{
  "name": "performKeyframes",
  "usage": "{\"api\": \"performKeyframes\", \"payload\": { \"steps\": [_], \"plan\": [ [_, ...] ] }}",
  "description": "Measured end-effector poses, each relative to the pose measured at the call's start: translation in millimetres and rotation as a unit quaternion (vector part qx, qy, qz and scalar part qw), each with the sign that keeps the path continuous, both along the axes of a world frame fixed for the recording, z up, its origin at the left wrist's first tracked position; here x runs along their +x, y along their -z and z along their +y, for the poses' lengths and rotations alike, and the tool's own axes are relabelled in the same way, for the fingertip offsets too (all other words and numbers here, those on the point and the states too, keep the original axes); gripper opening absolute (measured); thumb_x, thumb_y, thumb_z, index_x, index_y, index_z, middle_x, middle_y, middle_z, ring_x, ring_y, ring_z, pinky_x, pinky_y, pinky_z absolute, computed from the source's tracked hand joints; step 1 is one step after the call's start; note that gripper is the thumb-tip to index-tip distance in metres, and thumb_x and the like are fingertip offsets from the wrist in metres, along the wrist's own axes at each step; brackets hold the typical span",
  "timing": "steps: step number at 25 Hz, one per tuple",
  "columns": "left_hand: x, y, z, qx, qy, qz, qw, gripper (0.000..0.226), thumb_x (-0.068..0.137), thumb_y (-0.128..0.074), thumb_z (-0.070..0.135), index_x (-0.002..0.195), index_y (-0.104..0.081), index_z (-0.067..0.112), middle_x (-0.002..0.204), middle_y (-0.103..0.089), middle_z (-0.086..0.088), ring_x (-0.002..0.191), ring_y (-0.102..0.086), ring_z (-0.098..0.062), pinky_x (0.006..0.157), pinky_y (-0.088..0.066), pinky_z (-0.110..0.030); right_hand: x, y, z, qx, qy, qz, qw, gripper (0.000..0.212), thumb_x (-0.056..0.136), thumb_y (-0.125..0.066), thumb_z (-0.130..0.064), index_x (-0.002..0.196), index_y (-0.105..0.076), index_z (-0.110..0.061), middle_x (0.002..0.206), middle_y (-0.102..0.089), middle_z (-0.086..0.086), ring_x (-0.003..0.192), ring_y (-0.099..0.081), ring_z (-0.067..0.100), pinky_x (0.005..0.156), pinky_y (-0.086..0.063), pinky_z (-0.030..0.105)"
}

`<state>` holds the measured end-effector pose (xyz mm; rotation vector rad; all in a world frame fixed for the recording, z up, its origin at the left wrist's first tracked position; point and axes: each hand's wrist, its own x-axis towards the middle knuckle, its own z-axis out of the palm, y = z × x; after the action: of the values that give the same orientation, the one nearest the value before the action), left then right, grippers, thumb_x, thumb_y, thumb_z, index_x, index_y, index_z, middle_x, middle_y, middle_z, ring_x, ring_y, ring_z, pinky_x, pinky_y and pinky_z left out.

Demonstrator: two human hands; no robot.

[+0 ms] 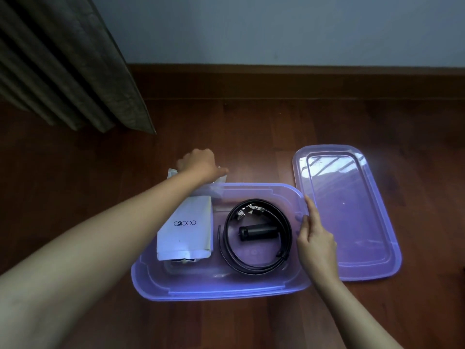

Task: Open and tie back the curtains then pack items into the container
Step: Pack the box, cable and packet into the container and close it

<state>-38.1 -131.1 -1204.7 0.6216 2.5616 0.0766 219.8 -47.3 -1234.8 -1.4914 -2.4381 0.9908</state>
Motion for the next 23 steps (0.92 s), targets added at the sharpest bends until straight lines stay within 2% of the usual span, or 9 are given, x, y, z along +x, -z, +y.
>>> {"api": "performKeyframes", "payload": {
  "steps": [3, 8, 10, 12, 15, 17, 19, 21, 23],
  "plan": [
    [2.0, -2.2, 2.6, 0.133, -0.056, -0.058, 0.988, 0.018, 0.089, -0.053, 0.024, 0.088, -0.066, 0.011, 0.105, -0.066, -0.016, 0.095, -0.061, -0.035, 0.077, -0.046, -0.033, -0.9, -2.0, -0.9, 0.005, -0.005, 0.004, 1.000, 0.047, 0.099, -0.034, -0.028, 0.139, -0.025, -0.051, 0.101, -0.072, 0.013, 0.087, -0.061, 0.042, 0.070, -0.042, 0.041],
    [-2.7, -40.4, -8.5, 0.350, -0.176, -0.075, 0.917, 0.016, 0.093, -0.040, 0.024, 0.080, -0.047, 0.016, 0.076, -0.047, 0.000, 0.080, -0.045, -0.023, 0.065, -0.031, -0.032, 1.3, -2.5, -0.7, 0.001, -0.001, -0.009, 1.000, 0.046, 0.099, -0.033, -0.031, 0.139, -0.025, -0.052, 0.103, -0.071, 0.012, 0.090, -0.061, 0.042, 0.071, -0.041, 0.040],
    [-1.4, -59.5, -16.1, 0.458, -0.217, -0.134, 0.852, 0.021, 0.090, -0.040, 0.021, 0.069, -0.041, 0.020, 0.071, -0.042, 0.002, 0.076, -0.042, -0.020, 0.064, -0.033, -0.032, -0.2, -6.0, -0.3, -0.019, 0.006, -0.025, 0.999, 0.046, 0.099, -0.033, -0.031, 0.140, -0.025, -0.050, 0.106, -0.070, 0.011, 0.093, -0.060, 0.041, 0.071, -0.039, 0.039],
    [4.8, -80.8, -23.6, 0.561, -0.248, -0.215, 0.760, 0.025, 0.091, -0.038, 0.014, 0.066, -0.038, 0.019, 0.069, -0.040, 0.001, 0.066, -0.044, -0.017, 0.059, -0.036, -0.030, -2.3, -8.6, -1.2, 0.021, -0.010, -0.046, 0.999, 0.046, 0.099, -0.032, -0.031, 0.143, -0.028, -0.041, 0.116, -0.064, 0.013, 0.101, -0.057, 0.040, 0.078, -0.040, 0.042],
    [22.2, -109.5, -33.4, 0.636, -0.259, -0.291, 0.666, 0.029, 0.092, -0.035, 0.006, 0.065, -0.040, 0.016, 0.062, -0.046, 0.000, 0.055, -0.049, -0.011, 0.053, -0.042, -0.026, -8.0, -26.9, -2.7, 0.111, -0.009, 0.074, 0.991, 0.058, 0.092, -0.030, -0.046, 0.144, -0.032, -0.020, 0.139, -0.048, 0.008, 0.126, -0.045, 0.029, 0.106, -0.032, 0.046],
    [35.4, -117.1, -37.6, 0.637, -0.270, -0.326, 0.645, 0.028, 0.092, -0.037, 0.006, 0.067, -0.047, 0.013, 0.057, -0.054, 0.000, 0.054, -0.054, -0.011, 0.051, -0.045, -0.025, -23.6, -51.5, -7.6, -0.050, 0.018, 0.228, 0.972, 0.065, 0.092, -0.035, -0.060, 0.145, -0.029, -0.023, 0.145, -0.042, -0.003, 0.134, -0.039, 0.014, 0.113, -0.029, 0.037],
    [47.2, -118.5, -40.7, 0.624, -0.285, -0.373, 0.625, 0.026, 0.092, -0.037, 0.007, 0.070, -0.050, 0.011, 0.061, -0.056, -0.003, 0.058, -0.055, -0.014, 0.053, -0.048, -0.026, -41.0, -76.4, -18.2, -0.309, 0.052, 0.310, 0.898, 0.067, 0.082, -0.042, -0.068, 0.137, -0.038, -0.030, 0.139, -0.048, -0.009, 0.127, -0.048, 0.009, 0.110, -0.035, 0.036],
    [50.5, -115.8, -43.4, 0.616, -0.299, -0.402, 0.608, 0.024, 0.092, -0.038, 0.007, 0.072, -0.051, 0.011, 0.069, -0.055, -0.006, 0.063, -0.055, -0.016, 0.058, -0.050, -0.028, -50.1, -85.8, -26.8, -0.447, 0.076, 0.343, 0.823, 0.053, 0.085, -0.050, -0.051, 0.129, -0.047, -0.022, 0.119, -0.063, -0.004, 0.106, -0.064, 0.009, 0.093, -0.051, 0.032],
    [45.2, -111.9, -47.4, 0.601, -0.296, -0.382, 0.636, 0.022, 0.092, -0.041, 0.009, 0.073, -0.048, 0.014, 0.074, -0.052, -0.006, 0.066, -0.054, -0.017, 0.060, -0.049, -0.031, -49.1, -86.5, -28.3, -0.465, 0.108, 0.397, 0.784, 0.039, 0.089, -0.056, -0.022, 0.126, -0.044, -0.014, 0.100, -0.067, 0.000, 0.082, -0.069, 0.006, 0.073, -0.057, 0.022]
  ]
}}
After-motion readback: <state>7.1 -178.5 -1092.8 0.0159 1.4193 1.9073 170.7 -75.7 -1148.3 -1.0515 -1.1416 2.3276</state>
